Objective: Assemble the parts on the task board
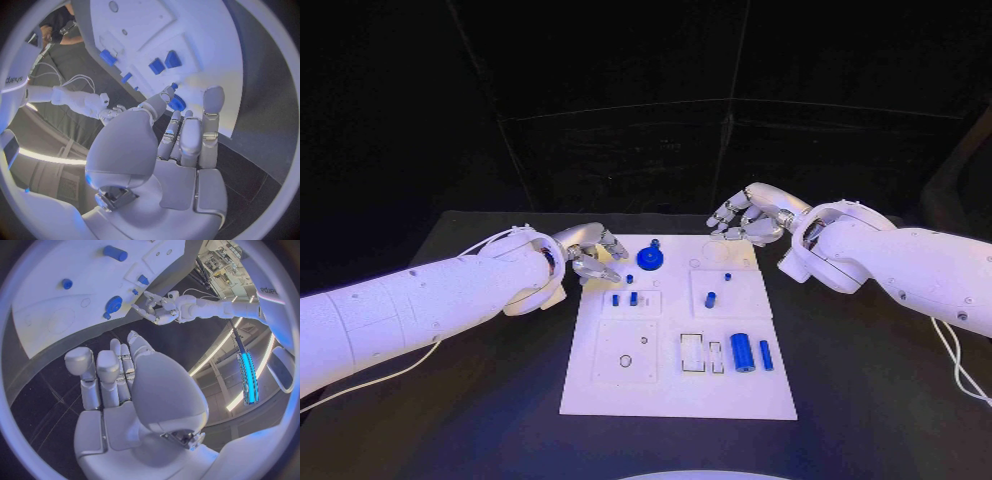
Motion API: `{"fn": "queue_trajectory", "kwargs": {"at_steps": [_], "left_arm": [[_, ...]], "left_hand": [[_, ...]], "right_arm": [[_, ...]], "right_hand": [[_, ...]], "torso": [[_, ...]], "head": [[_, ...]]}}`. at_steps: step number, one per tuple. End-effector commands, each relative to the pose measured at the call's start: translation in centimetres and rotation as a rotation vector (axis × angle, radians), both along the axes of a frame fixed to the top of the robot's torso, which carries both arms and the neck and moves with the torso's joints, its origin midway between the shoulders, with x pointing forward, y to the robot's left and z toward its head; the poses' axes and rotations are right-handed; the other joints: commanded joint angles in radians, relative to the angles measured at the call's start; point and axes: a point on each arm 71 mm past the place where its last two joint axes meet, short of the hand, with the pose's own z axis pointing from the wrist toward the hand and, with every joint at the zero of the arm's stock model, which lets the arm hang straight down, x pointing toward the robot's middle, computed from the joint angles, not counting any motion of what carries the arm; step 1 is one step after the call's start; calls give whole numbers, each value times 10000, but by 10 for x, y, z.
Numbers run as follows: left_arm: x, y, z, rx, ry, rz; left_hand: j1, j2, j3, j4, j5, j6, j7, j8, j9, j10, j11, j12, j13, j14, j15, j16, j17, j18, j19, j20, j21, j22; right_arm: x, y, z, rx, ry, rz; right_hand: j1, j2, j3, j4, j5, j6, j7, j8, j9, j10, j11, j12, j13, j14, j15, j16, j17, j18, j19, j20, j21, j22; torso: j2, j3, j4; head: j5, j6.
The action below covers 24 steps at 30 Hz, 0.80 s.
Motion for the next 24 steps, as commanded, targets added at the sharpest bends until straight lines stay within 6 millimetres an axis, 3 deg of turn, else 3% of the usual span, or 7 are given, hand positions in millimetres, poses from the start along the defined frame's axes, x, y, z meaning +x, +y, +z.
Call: {"fn": "queue_trajectory", "kwargs": {"at_steps": [1,3,6,8,11,16,24], "left_arm": [[-1,8,10,-3254,641,1134],[-4,14,12,-4543,1182,1486],[-7,17,15,-6153,1781,1692],[-10,17,18,-7122,2027,1647],[-14,16,23,-8300,2214,1452],[-18,15,27,-9129,2283,1195],[-20,15,29,-9477,2206,1075]], "left_hand": [[-20,80,-128,47,-23,337,146,158,51,213,-68,275,81,-252,-28,-270,-471,288,-321,-13,-551,-578],[24,216,-160,72,-19,645,337,305,87,587,-157,644,198,-839,-90,-949,-1591,362,-654,-60,-1027,-990],[78,430,-105,95,-8,871,384,436,107,1376,-236,1261,420,-1055,-149,-1144,-1909,359,-764,-119,-1172,-1074],[115,491,-83,66,-8,959,366,520,102,1440,-252,1499,495,-1745,-164,-1838,-2971,346,-1022,-146,-1402,-1189],[68,552,-125,84,-14,1042,313,620,86,1539,-306,1845,604,-2399,-180,-2461,-3906,345,-1290,-159,-1673,-1335],[148,656,-117,34,-11,1253,231,780,100,1879,-424,2269,744,-2680,-264,-2733,-4354,357,-1379,-218,-1821,-1428],[179,619,-137,-37,-13,1265,218,820,90,1741,-418,2346,753,-2763,-274,-2805,-4463,344,-1417,-250,-1895,-1475]], "right_arm": [[-2,-3,0,-1861,-902,102],[-4,-8,-1,-2389,-1252,-47],[-7,-12,-3,-2987,-1617,-190],[-9,-13,-5,-3470,-1841,-213],[-15,-12,-13,-4332,-2099,-123],[-22,-9,-25,-5214,-2184,12],[-27,-2,-38,-5612,-2177,329]], "right_hand": [[224,-48,311,-79,-138,223,-76,-56,-42,282,-18,-636,-841,108,-38,-124,-115,105,189,-23,47,131],[366,16,622,-135,-409,337,-91,-130,-71,444,-24,-950,-1311,152,-46,-199,-209,75,300,-37,132,265],[369,-76,996,-192,-572,448,-86,-260,-114,697,-19,-1259,-1878,218,-39,-168,-216,35,446,-36,267,467],[334,-172,1122,-220,-586,479,-78,-319,-128,764,-38,-1367,-2089,235,-34,-138,-199,26,483,-33,305,527],[255,-280,1330,-241,-638,613,-53,-358,-124,1047,-48,-1427,-2352,304,-44,37,-56,-11,613,-38,442,740],[63,-484,1497,-184,-754,523,29,-524,-165,952,24,-1699,-2697,323,17,104,-33,-29,657,-11,499,819],[-73,-788,1760,-176,-752,255,51,-821,-192,548,116,-2166,-3297,280,-7,39,-154,0,594,13,448,746]], "torso": [[-1,-3,-16],[-2,-2,-18],[-7,-9,1],[-12,-8,-8],[0,-6,-24],[-4,-15,-19],[11,2,-5]], "head": [[-47,30],[-84,27],[-181,41],[-233,33],[-493,43],[-695,13],[-669,1]]}}
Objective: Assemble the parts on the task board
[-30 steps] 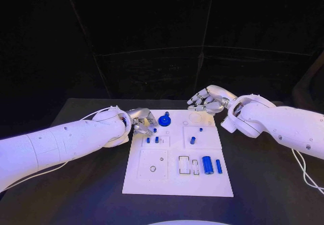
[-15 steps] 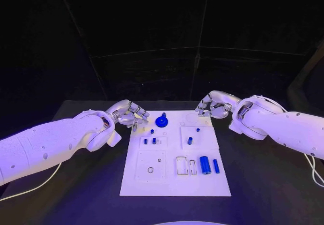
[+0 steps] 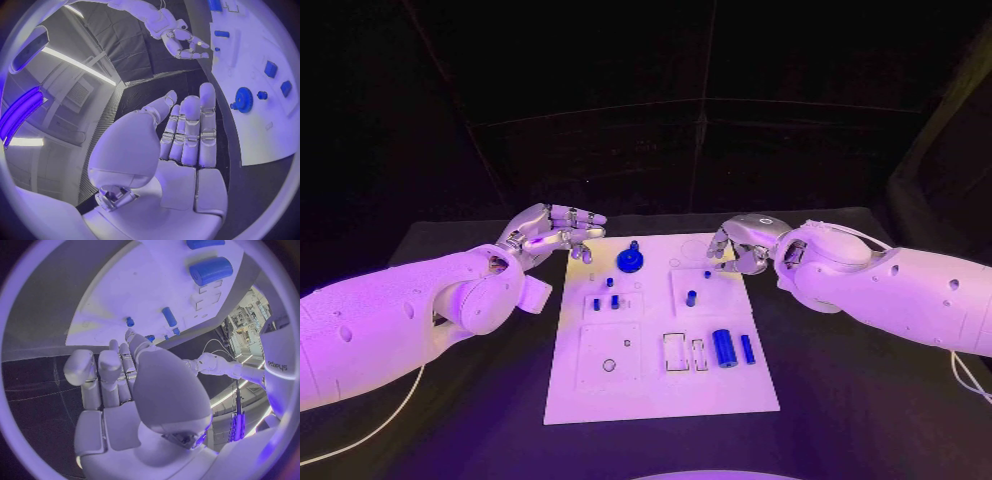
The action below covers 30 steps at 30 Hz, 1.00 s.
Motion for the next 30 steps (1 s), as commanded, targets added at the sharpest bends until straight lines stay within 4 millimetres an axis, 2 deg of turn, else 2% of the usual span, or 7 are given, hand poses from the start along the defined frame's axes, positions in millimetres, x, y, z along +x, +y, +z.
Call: {"fn": "queue_trajectory", "kwargs": {"at_steps": [1,7,14,26,30], "left_arm": [[0,1,5,-925,-198,-20],[0,1,6,-986,-272,-4],[-1,-1,6,-1031,-261,-76],[0,1,5,-996,-224,-45],[0,1,5,-980,-209,-30]], "left_hand": [[-1,23,-15,-61,-13,17,-7,5,-16,-102,34,34,-5,-96,19,-86,-49,56,-87,4,-92,-28],[5,18,-27,-87,-12,-21,-1,4,-28,-164,41,76,2,-136,25,-120,-101,54,-110,4,-132,-53],[20,16,-28,-109,-12,-48,9,0,-36,-201,49,100,5,-156,28,-135,-129,52,-122,4,-150,-64],[23,17,-33,-121,-12,-70,20,-3,-43,-234,57,116,7,-167,33,-142,-148,50,-128,6,-162,-72],[22,33,-31,-120,-13,-82,28,-4,-46,-251,63,127,8,-168,36,-143,-159,49,-127,7,-166,-75]], "right_arm": [[-1,4,-2,-718,-300,155],[-3,12,-11,-786,20,425],[-3,16,-18,-821,281,568],[-3,22,-24,-976,605,641],[-3,23,-26,-993,644,632]], "right_hand": [[30,-140,126,-17,-37,-124,0,-108,-12,-119,-4,-120,-196,130,-31,-52,-19,3,-21,15,-17,-7],[38,-247,418,-115,66,-180,-17,-254,1,-174,-5,-258,-580,140,-105,-29,-28,5,-35,-62,-38,-35],[20,-253,561,-148,110,-152,5,-282,13,-135,8,-276,-723,153,-97,11,-3,-6,-6,-67,-14,6],[-60,-201,1061,-259,101,318,1,-152,96,468,-32,-148,-1027,237,19,340,257,-74,203,38,216,353],[-32,-69,1357,-369,-44,670,-58,-14,162,898,-99,-47,-1095,290,0,605,492,-126,366,45,412,657]], "torso": [[18,8,16],[24,9,15],[18,12,14],[18,5,7],[12,5,4]], "head": [[12,-11],[40,-49],[99,-96],[132,-114],[134,-127]]}}
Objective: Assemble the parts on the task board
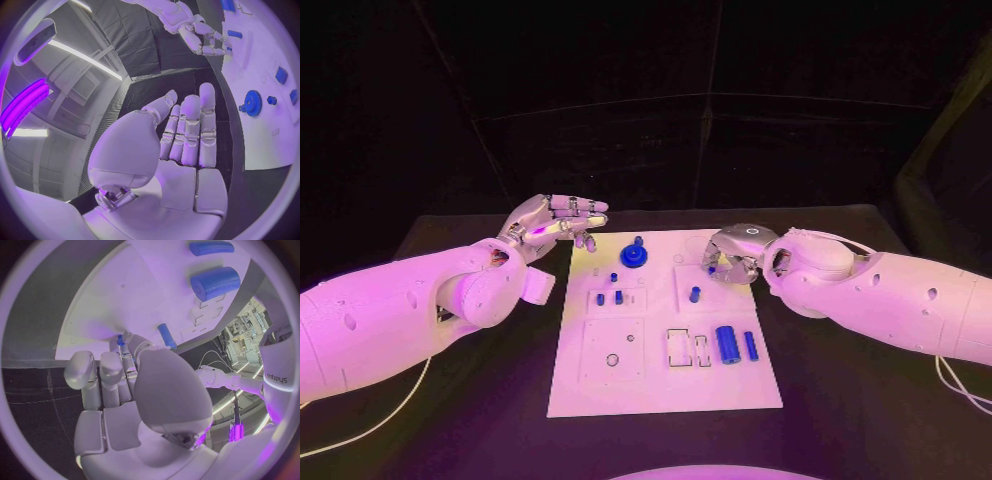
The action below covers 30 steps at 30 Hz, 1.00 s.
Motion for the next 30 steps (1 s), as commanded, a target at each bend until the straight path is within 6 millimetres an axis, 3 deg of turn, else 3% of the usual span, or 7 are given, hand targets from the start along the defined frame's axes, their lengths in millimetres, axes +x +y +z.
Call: {"fn": "queue_trajectory", "kwargs": {"at_steps": [1,7,16,30], "left_arm": [[0,0,2,-185,-97,-69],[1,1,2,-174,-104,-39],[1,3,2,-154,-99,-1],[2,6,1,-110,-86,82]], "left_hand": [[21,34,-2,-38,-13,-75,23,-4,-12,-50,9,37,10,-62,0,-51,-12,50,-65,15,-43,-13],[28,48,-1,-50,-12,-118,34,-15,-23,-91,19,60,13,-66,7,-53,-35,49,-66,18,-53,-21],[36,62,4,-55,-12,-123,30,-13,-25,-105,20,70,14,-68,8,-53,-44,49,-66,19,-56,-23],[-76,62,-70,-29,-14,-331,99,-74,-67,-321,81,139,12,-90,59,-45,-126,36,-76,56,-103,-57]], "right_arm": [[-2,1,-5,-275,239,67],[-1,1,-5,-606,-157,-139],[-2,4,-1,-695,-831,-230],[-12,7,9,196,-1243,-250]], "right_hand": [[-26,143,229,-102,-144,281,-52,152,61,328,-75,116,-21,261,21,162,135,-135,151,-3,137,197],[34,241,539,-338,-330,576,-111,258,125,710,-172,150,-45,270,-43,306,234,-173,254,-64,288,421],[89,226,1048,-731,-309,620,-86,195,124,849,-159,14,-110,258,-49,428,297,-200,297,-95,411,583],[-133,137,1394,-922,-380,494,-17,58,85,790,-91,-153,-168,238,6,493,306,-205,279,-54,467,643]], "torso": [[-1,-1,-4],[-6,1,-1],[-3,6,-10],[-10,2,1]], "head": [[7,-13],[1,-23],[14,-36],[-2,-33]]}}
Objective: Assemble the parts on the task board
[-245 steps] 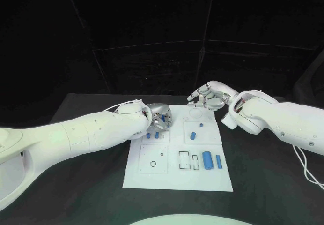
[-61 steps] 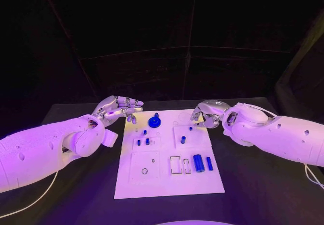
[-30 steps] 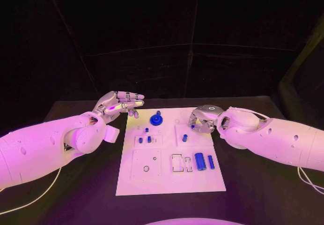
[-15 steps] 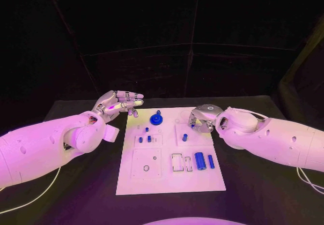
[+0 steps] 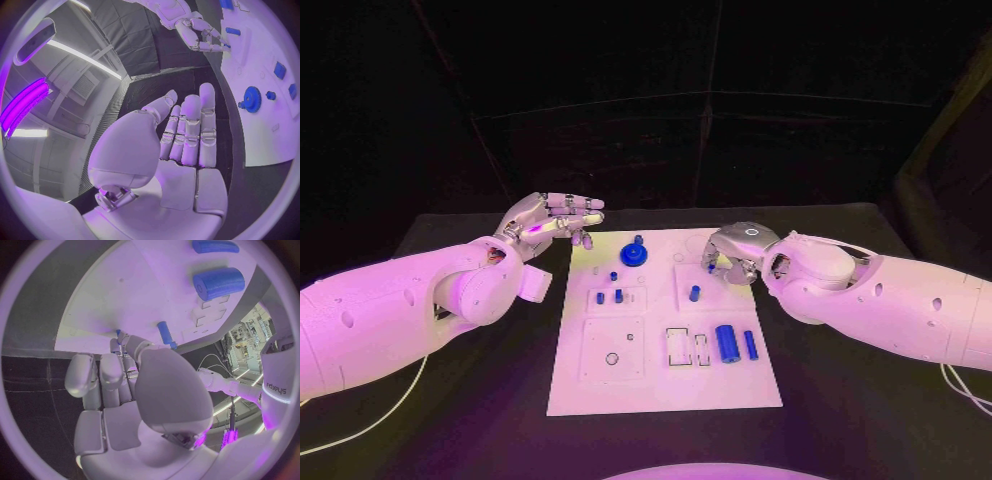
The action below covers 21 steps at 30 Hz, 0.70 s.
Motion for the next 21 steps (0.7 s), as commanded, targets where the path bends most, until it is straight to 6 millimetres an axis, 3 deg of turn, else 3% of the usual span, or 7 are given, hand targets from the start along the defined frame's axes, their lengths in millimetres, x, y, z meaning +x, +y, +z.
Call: {"fn": "queue_trajectory", "kwargs": {"at_steps": [1,14,21], "left_arm": [[0,1,2,-139,-106,-33],[1,4,2,-117,-162,85],[1,4,2,-117,-173,92]], "left_hand": [[-90,62,-52,5,-14,-115,22,-77,-15,-117,9,81,15,-57,28,-44,-26,37,-47,30,-71,-24],[-187,75,-137,57,-15,-199,43,-76,-19,-239,33,163,29,-64,59,-20,-74,37,-42,64,-116,-61],[-187,75,-137,57,-15,-199,43,-76,-19,-239,33,163,29,-64,59,-20,-74,37,-42,64,-116,-61]], "right_arm": [[0,-1,6,434,-461,-221],[-13,-6,18,1006,-879,-328],[-36,14,32,1998,-740,258]], "right_hand": [[-157,-3,68,0,-16,-34,53,-67,-12,68,22,-55,10,239,7,57,14,-207,45,42,51,19],[-191,-23,169,-64,-46,-39,59,-84,-15,70,30,-83,4,231,15,61,-1,-205,36,50,63,31],[-195,-59,258,-143,-26,-26,64,-91,-13,87,34,-99,3,230,19,98,28,-206,38,47,84,58]], "torso": [[-3,-4,10],[-8,-13,12],[-15,-12,11]], "head": [[-6,11],[25,7],[82,-3]]}}
